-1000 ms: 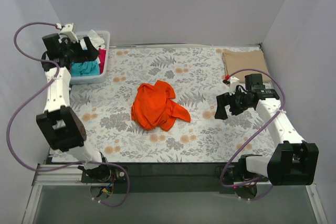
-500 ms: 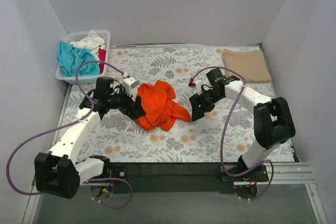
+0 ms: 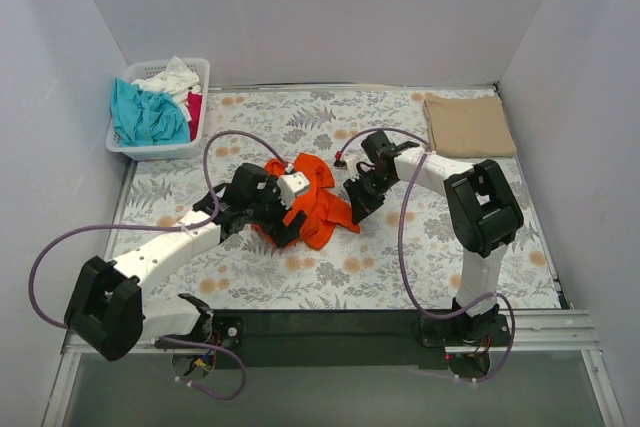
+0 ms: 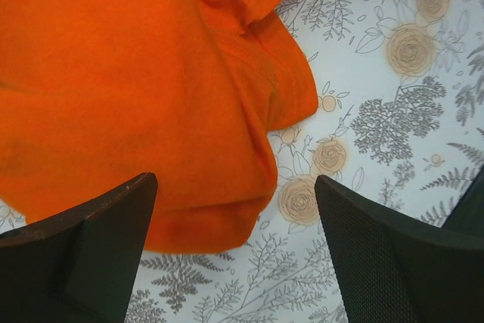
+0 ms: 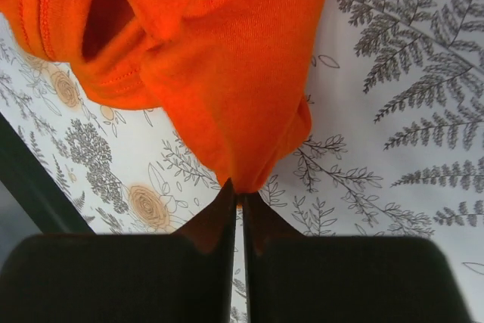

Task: Fold and stack the t-shirts
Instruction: Flatten the tshirt out

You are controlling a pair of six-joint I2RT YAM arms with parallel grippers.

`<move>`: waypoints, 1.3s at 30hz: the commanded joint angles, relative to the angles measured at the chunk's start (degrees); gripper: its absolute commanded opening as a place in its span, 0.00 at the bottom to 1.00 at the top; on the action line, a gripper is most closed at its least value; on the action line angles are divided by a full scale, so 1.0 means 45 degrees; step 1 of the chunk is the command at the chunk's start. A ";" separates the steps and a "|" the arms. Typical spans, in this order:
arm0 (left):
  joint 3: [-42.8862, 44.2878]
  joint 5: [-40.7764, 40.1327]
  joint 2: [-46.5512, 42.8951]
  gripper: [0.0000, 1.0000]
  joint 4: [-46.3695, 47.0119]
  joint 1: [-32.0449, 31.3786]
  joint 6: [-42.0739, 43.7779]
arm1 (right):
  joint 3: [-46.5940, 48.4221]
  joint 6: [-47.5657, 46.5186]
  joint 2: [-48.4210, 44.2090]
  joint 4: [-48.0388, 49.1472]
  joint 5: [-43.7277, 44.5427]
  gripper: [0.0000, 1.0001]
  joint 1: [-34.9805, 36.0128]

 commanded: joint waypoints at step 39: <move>0.4494 0.1975 0.4949 0.25 -0.1747 0.7364 0.0695 | -0.1129 -0.2553 -0.4676 -0.2833 0.0482 0.01 -0.5598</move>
